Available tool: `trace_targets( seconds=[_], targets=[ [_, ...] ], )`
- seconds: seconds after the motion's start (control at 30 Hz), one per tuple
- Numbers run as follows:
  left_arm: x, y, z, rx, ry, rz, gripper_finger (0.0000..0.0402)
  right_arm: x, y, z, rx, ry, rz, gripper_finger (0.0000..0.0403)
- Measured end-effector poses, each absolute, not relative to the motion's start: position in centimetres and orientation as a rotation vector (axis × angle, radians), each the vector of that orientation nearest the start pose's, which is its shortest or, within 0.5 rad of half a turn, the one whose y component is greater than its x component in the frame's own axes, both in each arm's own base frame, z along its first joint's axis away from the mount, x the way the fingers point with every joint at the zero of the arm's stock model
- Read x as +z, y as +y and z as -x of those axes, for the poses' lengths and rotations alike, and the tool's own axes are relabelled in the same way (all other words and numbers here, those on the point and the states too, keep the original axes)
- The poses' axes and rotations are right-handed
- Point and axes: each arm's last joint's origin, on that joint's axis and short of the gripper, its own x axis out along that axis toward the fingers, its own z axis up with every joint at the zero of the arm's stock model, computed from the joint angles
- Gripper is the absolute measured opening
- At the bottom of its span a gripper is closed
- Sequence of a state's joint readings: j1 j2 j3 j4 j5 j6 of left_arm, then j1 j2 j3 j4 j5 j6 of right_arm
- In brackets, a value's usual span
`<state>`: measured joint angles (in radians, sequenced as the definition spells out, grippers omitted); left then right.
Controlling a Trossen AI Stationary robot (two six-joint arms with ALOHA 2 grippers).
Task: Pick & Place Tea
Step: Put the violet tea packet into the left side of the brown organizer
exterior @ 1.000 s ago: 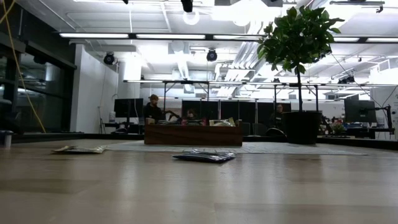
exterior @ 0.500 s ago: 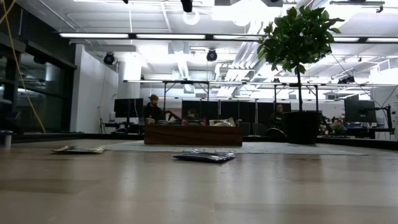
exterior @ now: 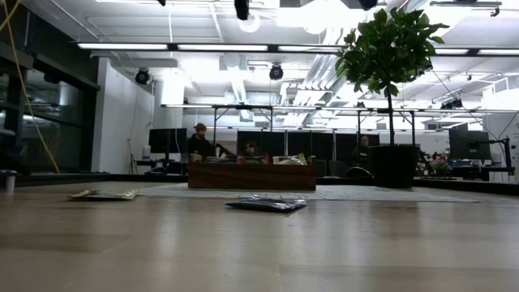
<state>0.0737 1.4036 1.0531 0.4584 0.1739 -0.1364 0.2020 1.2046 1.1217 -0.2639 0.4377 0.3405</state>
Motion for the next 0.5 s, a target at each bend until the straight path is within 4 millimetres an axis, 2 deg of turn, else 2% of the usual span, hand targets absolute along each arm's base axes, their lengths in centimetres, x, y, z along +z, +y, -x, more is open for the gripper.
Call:
trace_targets(
  seconds=[0.17, 0.33, 0.5],
  targets=[
    [35.0, 3.8, -31.3, -0.040, -0.073, 0.081, 0.0000, 35.0, 4.0, -24.4, -0.347, 0.406, -0.273, 0.0195],
    [35.0, 6.2, -29.3, 0.025, -0.072, 0.067, 0.0000, 34.4, 4.9, -23.3, -0.355, 0.484, -0.301, 0.0206],
    [32.1, 7.8, -26.5, 0.092, -0.054, 0.099, 0.0000, 33.9, 5.8, -22.6, -0.386, 0.526, -0.303, 0.0207]
  ],
)
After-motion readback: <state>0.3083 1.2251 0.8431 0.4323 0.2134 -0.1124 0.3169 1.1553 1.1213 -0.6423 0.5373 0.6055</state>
